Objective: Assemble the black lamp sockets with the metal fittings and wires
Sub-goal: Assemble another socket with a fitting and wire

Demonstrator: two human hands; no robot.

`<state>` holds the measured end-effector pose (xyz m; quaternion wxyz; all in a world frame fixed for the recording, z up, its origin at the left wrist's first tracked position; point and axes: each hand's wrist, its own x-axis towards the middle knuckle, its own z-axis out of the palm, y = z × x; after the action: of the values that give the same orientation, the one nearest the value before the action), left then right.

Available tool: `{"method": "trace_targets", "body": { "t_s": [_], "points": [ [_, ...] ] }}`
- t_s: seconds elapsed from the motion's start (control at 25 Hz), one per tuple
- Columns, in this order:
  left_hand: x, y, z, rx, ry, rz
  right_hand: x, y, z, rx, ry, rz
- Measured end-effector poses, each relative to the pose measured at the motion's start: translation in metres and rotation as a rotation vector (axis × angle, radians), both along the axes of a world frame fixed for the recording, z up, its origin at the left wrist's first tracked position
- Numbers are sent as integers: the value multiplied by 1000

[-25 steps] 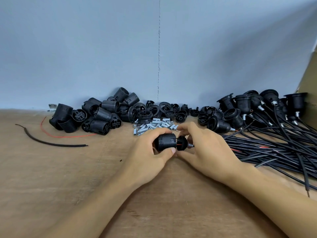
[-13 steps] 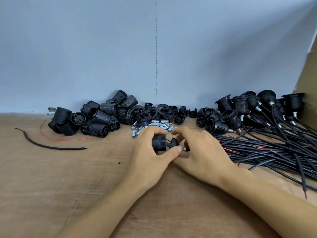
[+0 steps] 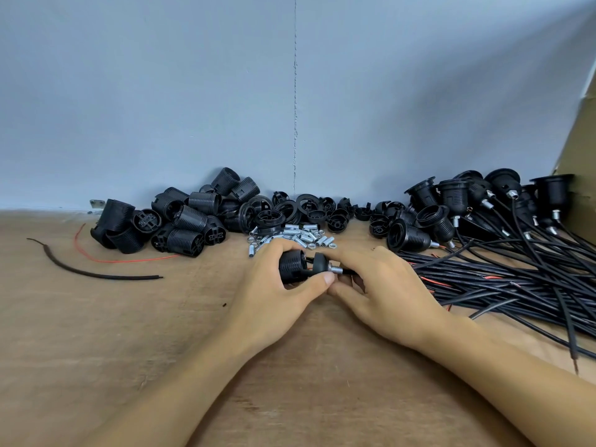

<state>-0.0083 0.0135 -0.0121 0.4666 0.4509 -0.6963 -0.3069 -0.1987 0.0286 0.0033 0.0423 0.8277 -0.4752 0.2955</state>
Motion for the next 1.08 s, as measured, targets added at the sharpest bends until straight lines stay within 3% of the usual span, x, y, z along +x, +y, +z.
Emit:
{"method": "trace_targets", "body": {
  "t_s": [0.16, 0.52, 0.76, 1.08],
  "points": [
    [1, 0, -1, -16, -37, -27, -2, 2, 4, -43, 91, -33],
    [0, 2, -1, -29, -81, -6, -3, 4, 7, 1, 105, 7],
    [-5, 4, -2, -83, -153, 95, 0, 6, 7, -33, 138, 44],
    [-7, 6, 0, -12, -149, 85, 2, 7, 5, -45, 159, 58]
  ]
}}
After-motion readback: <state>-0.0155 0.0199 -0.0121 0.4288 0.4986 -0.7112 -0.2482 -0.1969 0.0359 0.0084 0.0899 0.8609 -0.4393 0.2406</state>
